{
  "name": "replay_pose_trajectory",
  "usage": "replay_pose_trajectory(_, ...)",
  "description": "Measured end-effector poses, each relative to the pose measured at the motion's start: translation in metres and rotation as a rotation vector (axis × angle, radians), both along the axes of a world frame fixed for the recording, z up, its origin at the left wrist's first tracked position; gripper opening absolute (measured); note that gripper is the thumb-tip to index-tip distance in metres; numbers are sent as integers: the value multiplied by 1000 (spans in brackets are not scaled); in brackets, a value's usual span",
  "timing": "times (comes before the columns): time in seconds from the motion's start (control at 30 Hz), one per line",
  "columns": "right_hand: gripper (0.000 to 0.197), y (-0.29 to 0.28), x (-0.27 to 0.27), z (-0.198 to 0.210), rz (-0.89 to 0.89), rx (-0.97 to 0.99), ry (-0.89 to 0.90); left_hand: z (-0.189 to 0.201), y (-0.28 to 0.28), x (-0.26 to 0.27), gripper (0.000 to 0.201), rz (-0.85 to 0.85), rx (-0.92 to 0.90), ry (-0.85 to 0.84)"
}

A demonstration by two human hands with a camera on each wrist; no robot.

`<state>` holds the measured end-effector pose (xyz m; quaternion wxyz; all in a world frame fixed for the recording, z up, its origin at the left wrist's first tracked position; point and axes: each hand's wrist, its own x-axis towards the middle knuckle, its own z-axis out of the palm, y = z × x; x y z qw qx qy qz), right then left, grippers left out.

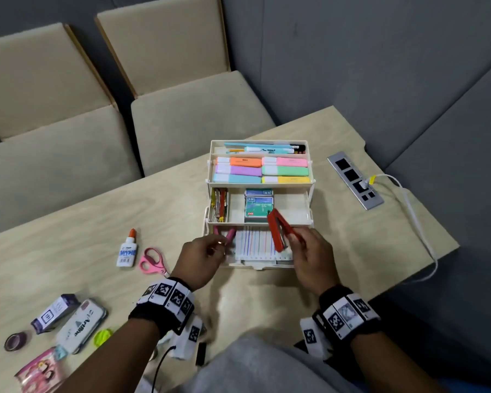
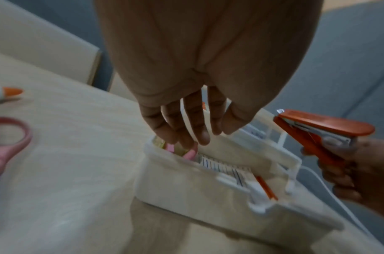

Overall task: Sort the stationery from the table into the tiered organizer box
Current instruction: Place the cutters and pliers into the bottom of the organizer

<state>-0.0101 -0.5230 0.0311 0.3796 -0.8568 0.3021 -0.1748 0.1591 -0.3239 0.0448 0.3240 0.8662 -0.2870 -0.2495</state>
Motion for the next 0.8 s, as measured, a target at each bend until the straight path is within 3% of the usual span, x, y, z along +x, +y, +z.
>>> replay_pose_trajectory(0.07,18,1,-8,-11,113,35,54,-7,-4,-3,25,-149,89,-55)
replay_pose_trajectory(0.17,20,-2,-9,-17,186,17,289,-15,-3,-11,36,-318,323,-156)
replay_pose_trajectory(0.27,25,-5,-1,-10,117,-74,513,-17,-3,-19,38,-401,459,-235)
replay_pose_trajectory(0.4,25,-6,16,3,-31,-81,703,-19,-1,-16,40,-427,495,-241)
replay_pose_trajectory(0.63,20,-5,47,3,-54,-102,779,-23,2,-13,44,-421,490,-220)
replay_pose_trajectory(0.8,22,-8,48,-6,-16,-189,793,-22,7,-8,59,-409,439,-86)
